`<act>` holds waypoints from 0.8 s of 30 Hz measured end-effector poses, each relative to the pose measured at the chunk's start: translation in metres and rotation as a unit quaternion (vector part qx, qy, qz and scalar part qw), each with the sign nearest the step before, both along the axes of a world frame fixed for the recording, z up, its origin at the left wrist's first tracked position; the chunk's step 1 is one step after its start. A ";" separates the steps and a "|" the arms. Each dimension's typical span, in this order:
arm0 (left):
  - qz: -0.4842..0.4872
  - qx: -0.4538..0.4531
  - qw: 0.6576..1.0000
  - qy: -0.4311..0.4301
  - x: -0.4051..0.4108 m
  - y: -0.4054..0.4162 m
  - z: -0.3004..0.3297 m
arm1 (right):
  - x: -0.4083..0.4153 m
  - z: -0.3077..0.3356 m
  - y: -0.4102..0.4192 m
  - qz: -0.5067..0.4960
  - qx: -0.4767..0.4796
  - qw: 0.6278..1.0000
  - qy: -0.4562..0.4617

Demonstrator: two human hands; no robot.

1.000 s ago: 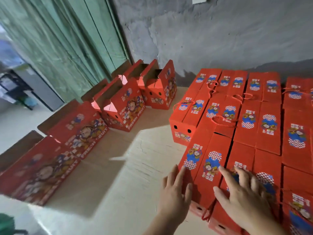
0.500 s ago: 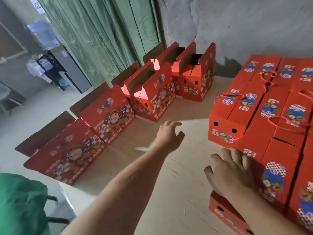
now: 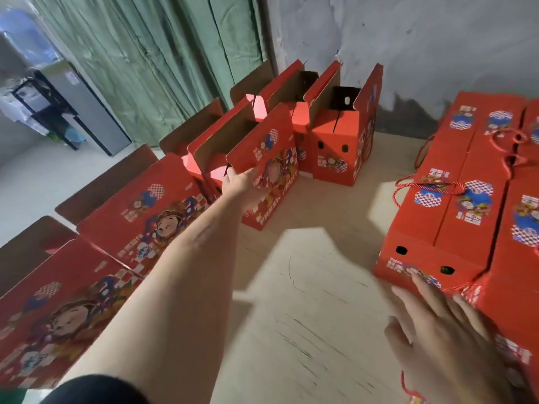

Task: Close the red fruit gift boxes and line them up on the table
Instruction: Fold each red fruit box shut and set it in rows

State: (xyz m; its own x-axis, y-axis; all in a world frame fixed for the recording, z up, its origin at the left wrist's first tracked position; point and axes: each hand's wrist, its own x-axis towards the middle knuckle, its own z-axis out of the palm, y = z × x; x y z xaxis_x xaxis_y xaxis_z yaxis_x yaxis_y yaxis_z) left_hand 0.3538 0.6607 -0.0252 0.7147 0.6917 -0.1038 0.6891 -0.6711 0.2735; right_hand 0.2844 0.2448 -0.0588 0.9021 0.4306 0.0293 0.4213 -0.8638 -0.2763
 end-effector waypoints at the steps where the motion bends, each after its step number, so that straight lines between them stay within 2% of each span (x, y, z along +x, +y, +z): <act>1: -0.002 0.024 0.999 -0.048 0.001 0.005 -0.005 | 0.001 0.000 -0.002 0.001 0.006 1.000 -0.007; 4: -0.015 0.072 0.983 -0.168 -0.003 0.001 -0.017 | 0.002 0.003 -0.005 0.016 -0.008 1.000 -0.011; 8: -0.046 0.096 0.977 -0.183 -0.019 -0.037 -0.019 | 0.002 0.003 -0.004 0.015 -0.032 0.999 -0.008; 11: -0.053 0.069 0.974 -0.208 -0.055 -0.071 -0.017 | 0.001 0.002 -0.005 0.017 -0.007 1.000 -0.023; 15: 0.018 -0.012 0.960 -0.279 -0.119 -0.140 -0.017 | -0.018 0.012 -0.003 0.068 0.008 0.997 -0.038; 18: 0.043 -0.025 0.958 -0.283 -0.174 -0.200 -0.022 | -0.066 0.029 -0.001 0.095 0.044 0.994 0.025; 21: 0.044 -0.044 0.963 -0.262 -0.237 -0.254 -0.020 | -0.131 0.043 -0.003 0.077 0.135 0.981 0.113; 22: 0.026 -0.051 0.967 -0.248 -0.259 -0.275 -0.014 | -0.153 0.048 -0.006 0.064 0.197 0.960 0.189; 24: -0.034 -0.018 0.978 -0.204 -0.304 -0.315 -0.012 | -0.194 0.063 -0.020 0.030 0.333 0.864 0.377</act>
State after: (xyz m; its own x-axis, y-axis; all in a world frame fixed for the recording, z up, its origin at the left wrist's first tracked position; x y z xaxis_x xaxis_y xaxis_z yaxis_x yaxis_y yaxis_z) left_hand 0.0495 0.3456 -0.0370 0.7461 0.6423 0.1753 0.4722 -0.6961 0.5408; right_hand 0.0909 0.2251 0.0042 0.7498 0.5908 -0.2979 -0.0569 -0.3910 -0.9186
